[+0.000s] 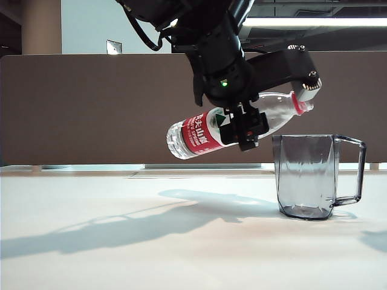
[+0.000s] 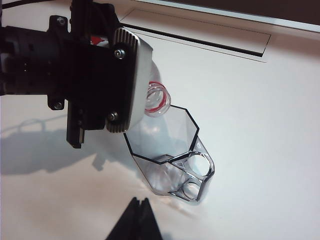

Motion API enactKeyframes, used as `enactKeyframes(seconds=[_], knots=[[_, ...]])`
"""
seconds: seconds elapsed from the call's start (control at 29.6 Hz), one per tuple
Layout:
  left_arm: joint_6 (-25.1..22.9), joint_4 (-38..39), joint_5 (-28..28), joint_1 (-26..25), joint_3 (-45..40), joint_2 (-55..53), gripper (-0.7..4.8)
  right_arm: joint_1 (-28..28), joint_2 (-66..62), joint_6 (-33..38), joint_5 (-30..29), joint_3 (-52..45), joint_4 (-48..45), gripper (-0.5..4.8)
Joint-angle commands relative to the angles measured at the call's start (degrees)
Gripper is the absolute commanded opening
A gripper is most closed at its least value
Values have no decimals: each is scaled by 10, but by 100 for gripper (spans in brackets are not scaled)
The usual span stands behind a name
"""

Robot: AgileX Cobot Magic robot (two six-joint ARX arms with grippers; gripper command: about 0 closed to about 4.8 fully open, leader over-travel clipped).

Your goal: Pick up the mineral water bottle with the left hand on the table and pour water into the mug until it's half full.

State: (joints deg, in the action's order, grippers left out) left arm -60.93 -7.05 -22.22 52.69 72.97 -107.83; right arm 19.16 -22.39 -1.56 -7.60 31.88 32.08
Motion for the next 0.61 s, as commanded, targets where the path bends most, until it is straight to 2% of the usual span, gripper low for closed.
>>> enactKeyframes(seconds=[0.03,0.37,0.61], knots=[[-26,-31,-27,0,7,5,276,0,0,-3,-2,5,-10,-2],[-78,-42,-29,0,7,2,276,0,0,-2,-2,5,-10,-2],[-91,-60,-35,0,7,-5,276,0,0,-3,-2,5,-10,-2]])
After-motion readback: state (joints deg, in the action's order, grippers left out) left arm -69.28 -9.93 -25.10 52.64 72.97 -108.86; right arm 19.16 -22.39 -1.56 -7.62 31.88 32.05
